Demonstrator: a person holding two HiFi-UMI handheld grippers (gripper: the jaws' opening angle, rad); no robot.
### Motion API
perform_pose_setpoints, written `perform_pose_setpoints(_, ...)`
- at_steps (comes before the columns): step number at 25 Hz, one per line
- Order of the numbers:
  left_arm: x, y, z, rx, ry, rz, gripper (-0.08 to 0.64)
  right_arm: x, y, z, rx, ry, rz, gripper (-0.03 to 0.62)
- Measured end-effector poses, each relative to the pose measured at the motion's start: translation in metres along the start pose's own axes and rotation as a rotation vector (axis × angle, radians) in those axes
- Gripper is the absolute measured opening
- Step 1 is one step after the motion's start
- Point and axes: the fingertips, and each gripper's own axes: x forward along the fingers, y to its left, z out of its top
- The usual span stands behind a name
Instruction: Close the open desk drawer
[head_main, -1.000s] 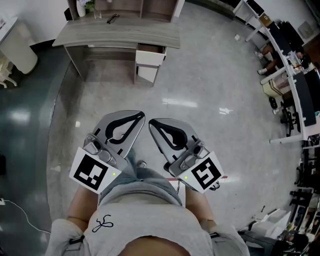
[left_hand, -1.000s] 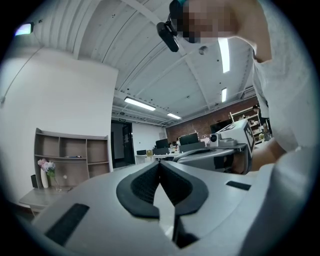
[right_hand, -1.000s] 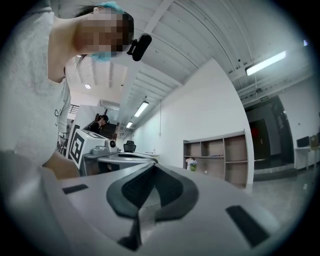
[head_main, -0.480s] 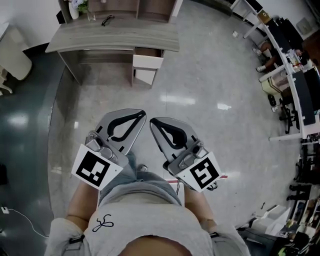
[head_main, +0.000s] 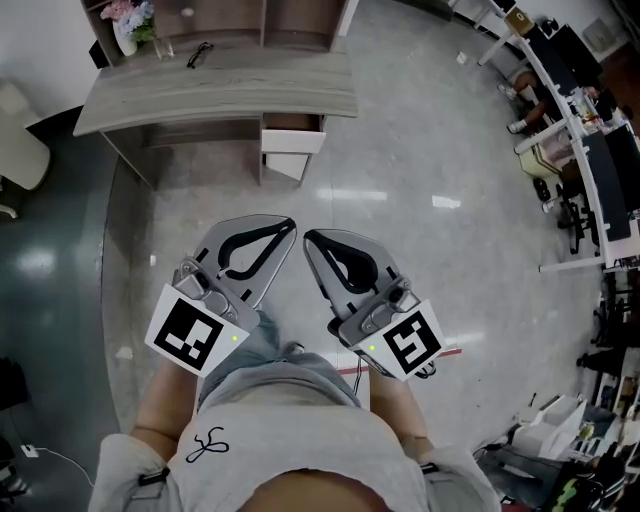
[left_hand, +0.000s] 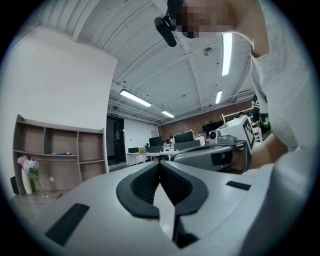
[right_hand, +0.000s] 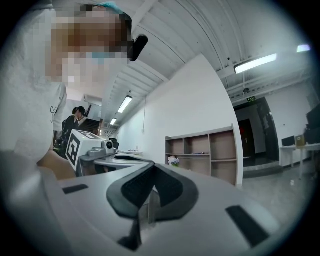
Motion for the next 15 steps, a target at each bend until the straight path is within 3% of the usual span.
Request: perform_pose_setpoints(15, 0.021, 0.078, -0.011, 0.033, -0.029, -0.089, 0.011, 0.073, -0.041, -0.002, 0.006, -0.004, -0.102, 0.008)
